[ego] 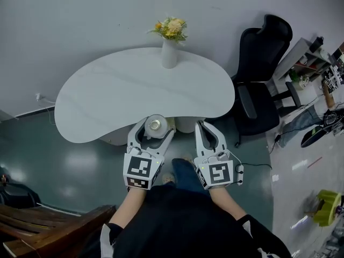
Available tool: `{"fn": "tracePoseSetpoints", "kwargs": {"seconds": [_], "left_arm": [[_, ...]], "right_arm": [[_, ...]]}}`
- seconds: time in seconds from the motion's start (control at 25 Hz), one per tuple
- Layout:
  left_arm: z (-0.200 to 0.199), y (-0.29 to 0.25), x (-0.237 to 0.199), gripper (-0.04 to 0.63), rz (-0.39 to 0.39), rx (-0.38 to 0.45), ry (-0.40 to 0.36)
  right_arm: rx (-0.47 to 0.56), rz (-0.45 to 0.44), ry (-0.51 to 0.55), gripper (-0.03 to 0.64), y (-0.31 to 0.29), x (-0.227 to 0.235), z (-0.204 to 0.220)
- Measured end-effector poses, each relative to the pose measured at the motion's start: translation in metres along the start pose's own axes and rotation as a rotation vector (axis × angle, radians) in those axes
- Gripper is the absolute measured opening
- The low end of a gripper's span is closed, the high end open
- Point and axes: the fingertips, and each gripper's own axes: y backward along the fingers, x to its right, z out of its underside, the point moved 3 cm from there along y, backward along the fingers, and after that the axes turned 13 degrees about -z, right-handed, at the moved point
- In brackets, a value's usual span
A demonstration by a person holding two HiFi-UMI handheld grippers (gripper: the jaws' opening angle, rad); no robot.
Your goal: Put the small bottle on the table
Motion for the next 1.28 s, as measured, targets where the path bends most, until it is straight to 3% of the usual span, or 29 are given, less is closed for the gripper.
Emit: {"fn": "tracePoseSetpoints", "kwargs": {"seconds": [0.28, 0.56, 1.0, 1.28], "left_arm": [[0.001, -0.026, -0.003, 0.33, 0.006, -0.002, 0.007], [-0.007, -0.083, -0.005, 0.33, -0.001, 0.004, -0.005], [-0.028, -0.196, -0.023, 0.33, -0.048, 0.024, -0.01], [-0.032, -0.248, -0.032, 0.33, -0.1, -0.014, 0.007]], "right_arm": [[0.002, -0.014, 0.011, 0.023, -0.021, 0.015, 0.0], [0.0, -0.043, 0.002, 0.023, -0.062, 0.06, 0.015], [-0.059, -0.146, -0.013, 0.023, -0.153, 0.145, 0.047], [-0.093, -0.226, -0.023, 0.023, -0.198, 0.186, 0.062]]}}
